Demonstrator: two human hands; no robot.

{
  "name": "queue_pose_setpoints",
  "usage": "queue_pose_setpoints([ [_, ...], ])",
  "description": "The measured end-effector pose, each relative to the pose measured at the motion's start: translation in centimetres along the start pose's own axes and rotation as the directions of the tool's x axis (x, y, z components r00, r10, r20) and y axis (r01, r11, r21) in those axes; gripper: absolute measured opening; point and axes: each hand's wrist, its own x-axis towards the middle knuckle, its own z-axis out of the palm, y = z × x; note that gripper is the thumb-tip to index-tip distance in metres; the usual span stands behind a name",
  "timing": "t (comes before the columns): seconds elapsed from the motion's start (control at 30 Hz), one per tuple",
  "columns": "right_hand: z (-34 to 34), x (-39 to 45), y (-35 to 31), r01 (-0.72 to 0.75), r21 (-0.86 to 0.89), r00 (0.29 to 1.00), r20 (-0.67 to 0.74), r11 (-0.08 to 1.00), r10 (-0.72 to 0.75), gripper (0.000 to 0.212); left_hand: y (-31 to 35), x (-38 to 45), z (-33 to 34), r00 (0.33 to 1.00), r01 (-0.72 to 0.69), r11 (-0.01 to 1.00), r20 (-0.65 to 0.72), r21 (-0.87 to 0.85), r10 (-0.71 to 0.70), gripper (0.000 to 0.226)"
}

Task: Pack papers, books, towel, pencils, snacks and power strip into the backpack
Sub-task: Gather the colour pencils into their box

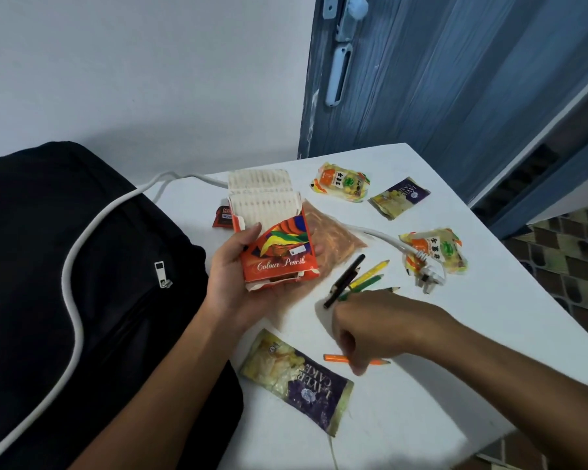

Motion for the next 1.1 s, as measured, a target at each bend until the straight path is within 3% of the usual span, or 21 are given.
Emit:
queue_pose_setpoints([
  [0.07, -0.3, 0.0, -0.1, 0.001, -0.008, 1.0, -0.008, 1.0, -0.001, 0.009, -0.1, 0.0, -0.1, 1.0, 0.014, 1.0, 0.014, 0.028, -0.014, 0.041],
  [0.13, -1.4, -0.6, -0.1, 0.02, 0.051, 1.0, 0.005, 0.998, -0.02, 0.02, -0.1, 0.1, -0.2, 0.999, 0.032, 0.999, 0.025, 0.032, -0.033, 0.042],
  [0.23, -4.3, -2.6, -0.1, 0.136, 0.433, 0.99, -0.036, 0.891, -0.133, 0.009, -0.2, 0.1, 0.0, 0.997, 0.068, 0.998, 0.027, 0.018, -0.068, 0.05],
  [0.3, -6.1, -3.1, 0.0, 0.269, 0.569, 0.95, -0.287, 0.777, -0.119, 0.007, -0.2, 0.0, 0.1, 0.995, 0.098, 0.994, 0.02, 0.044, -0.099, 0.06],
  [0.33, -6.8, -2.9, 0.2, 0.327, 0.539, 0.893, -0.446, 0.776, -0.067, 0.009, -0.2, 0.0, 0.2, 0.993, 0.116, 0.991, 0.028, 0.065, -0.118, 0.064],
  [0.37, -7.4, -2.4, 0.6, 0.342, 0.464, 0.816, -0.578, 0.817, -0.014, 0.009, -0.2, 0.0, 0.2, 0.99, 0.134, 0.988, 0.04, 0.081, -0.137, 0.067],
  [0.43, -8.3, -1.3, 0.9, 0.199, 0.217, 0.688, -0.725, 0.956, 0.021, 0.012, -0.2, -0.2, 0.2, 0.983, 0.163, 0.982, 0.068, 0.094, -0.169, 0.072],
  [0.53, -8.7, -0.5, 0.4, -0.018, -0.013, 0.689, -0.725, 1.0, 0.003, 0.026, -0.4, -0.4, 0.3, 0.976, 0.179, 0.978, 0.104, 0.11, -0.19, 0.076],
  [0.7, -8.7, 0.2, -1.1, -0.019, -0.192, 0.721, -0.683, 0.981, -0.12, 0.025, -0.3, -0.4, 0.3, 0.976, 0.178, 0.977, 0.105, 0.116, -0.19, 0.077],
  [0.8, -8.6, 0.6, -0.7, 0.064, -0.129, 0.744, -0.655, 0.99, -0.133, 0.018, -0.3, -0.3, 0.1, 0.98, 0.169, 0.976, 0.084, 0.136, -0.181, 0.079],
  [1.0, -8.0, 1.2, 0.2, 0.275, 0.193, 0.782, -0.615, 0.942, -0.102, 0.022, -0.3, 0.0, -0.2, 0.979, 0.175, 0.977, 0.082, 0.121, -0.185, 0.076],
  [1.1, -7.9, 1.0, 0.6, 0.374, 0.359, 0.722, -0.691, 0.855, -0.026, 0.026, -0.4, 0.2, -0.5, 0.972, 0.188, 0.977, 0.122, 0.104, -0.2, 0.079],
])
